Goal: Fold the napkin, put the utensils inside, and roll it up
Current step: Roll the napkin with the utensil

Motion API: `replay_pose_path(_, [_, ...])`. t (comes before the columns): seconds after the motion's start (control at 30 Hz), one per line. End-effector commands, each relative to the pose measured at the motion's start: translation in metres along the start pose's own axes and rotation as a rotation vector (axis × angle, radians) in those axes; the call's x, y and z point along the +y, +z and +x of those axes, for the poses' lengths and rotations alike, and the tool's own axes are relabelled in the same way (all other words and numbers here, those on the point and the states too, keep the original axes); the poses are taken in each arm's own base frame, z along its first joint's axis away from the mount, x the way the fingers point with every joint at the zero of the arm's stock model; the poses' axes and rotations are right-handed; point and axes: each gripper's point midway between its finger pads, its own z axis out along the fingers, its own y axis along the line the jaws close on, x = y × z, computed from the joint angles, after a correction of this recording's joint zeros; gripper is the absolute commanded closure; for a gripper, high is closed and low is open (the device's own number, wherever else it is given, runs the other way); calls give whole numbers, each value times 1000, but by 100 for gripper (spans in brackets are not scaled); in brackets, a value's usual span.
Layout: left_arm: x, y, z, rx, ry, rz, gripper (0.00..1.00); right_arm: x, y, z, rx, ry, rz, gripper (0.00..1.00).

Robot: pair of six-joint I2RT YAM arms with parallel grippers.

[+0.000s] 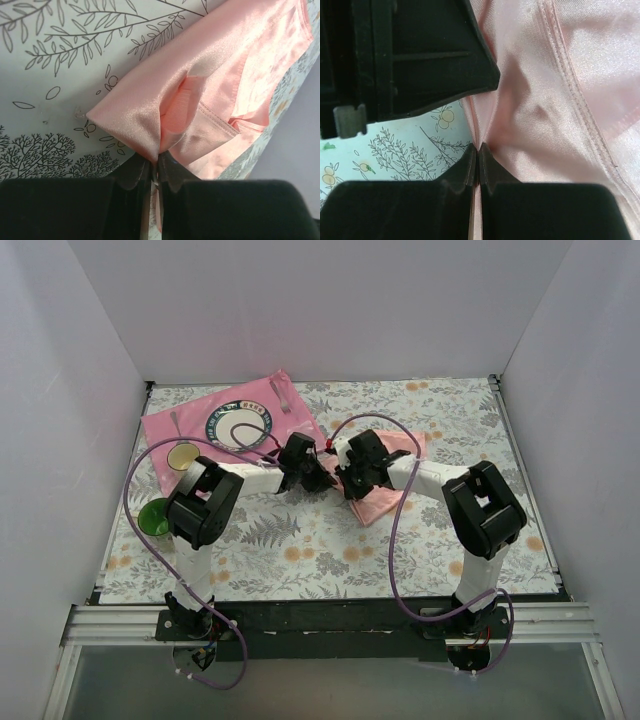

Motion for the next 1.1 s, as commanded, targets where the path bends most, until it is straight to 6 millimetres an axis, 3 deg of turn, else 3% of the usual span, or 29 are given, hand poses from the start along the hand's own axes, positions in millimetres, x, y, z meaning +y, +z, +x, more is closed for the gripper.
replay_pose_path(0.0, [14,5,-6,-11,146,-71,98,19,-2,-2,30,49,-178,99])
replay_pose_path(0.3, [-2,3,-7,23,260,-44,98,15,-3,9,38,206,-327,99])
replay_pose_path(0.37, [-8,-2,-9,15,278,-30,90,10,-1,13,42,235,-347,99])
replay_pose_path(0.5, [-21,-15,-18,-24,344,-4,59,11,-2,17,26,293,-428,99])
replay_pose_path(0.63, [-38,-34,-23,-51,414,40,47,8,3,23,24,341,-477,99])
replay_pose_path(0.83, [-45,-58,-19,-74,480,64,47,1,7,28,27,401,-522,99])
replay_pose_path(1.07, [-28,-64,1,-33,469,41,55,-1,10,37,53,495,-546,99])
